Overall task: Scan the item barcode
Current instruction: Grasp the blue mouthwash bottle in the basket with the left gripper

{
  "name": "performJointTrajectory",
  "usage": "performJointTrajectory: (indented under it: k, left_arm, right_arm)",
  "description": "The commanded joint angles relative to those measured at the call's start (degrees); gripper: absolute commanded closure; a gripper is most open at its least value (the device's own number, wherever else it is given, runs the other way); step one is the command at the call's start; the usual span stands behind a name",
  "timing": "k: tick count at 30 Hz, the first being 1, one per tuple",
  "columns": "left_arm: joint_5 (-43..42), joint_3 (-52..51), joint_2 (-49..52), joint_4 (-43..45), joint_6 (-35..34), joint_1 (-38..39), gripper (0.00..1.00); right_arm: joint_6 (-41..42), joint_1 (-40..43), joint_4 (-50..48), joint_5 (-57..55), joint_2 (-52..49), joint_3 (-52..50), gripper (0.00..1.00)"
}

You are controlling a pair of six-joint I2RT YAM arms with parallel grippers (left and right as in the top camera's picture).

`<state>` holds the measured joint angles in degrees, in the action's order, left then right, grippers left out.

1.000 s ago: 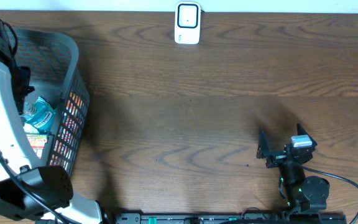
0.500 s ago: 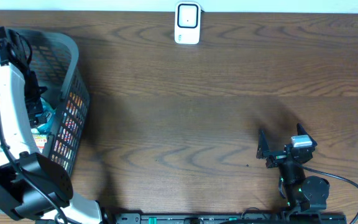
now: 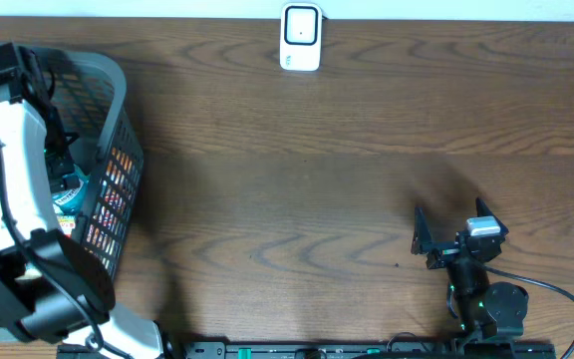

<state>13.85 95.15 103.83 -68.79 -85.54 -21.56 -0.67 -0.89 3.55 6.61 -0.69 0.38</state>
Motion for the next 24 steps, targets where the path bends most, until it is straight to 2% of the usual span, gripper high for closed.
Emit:
performJointTrajectory:
  k: [1,21,24]
  left_arm:
    - [0.8,-0.2,3.2,-0.5,-0.5,-0.3,0.02]
    - [6.7,-1.1,5.5,-1.5,-0.5,-0.3,0.01]
    - [6.6,-1.2,6.6,-1.5,-0.5,-0.3,0.12]
  right_arm:
    - [-0.5,-0.4,0.2,-0.1,0.3,-0.1,0.01]
    - [-0.5,-0.4,0.2,-0.1,0.3,-0.1,0.01]
    - [-0.5,-0.4,0.2,-0.1,0.3,-0.1,0.01]
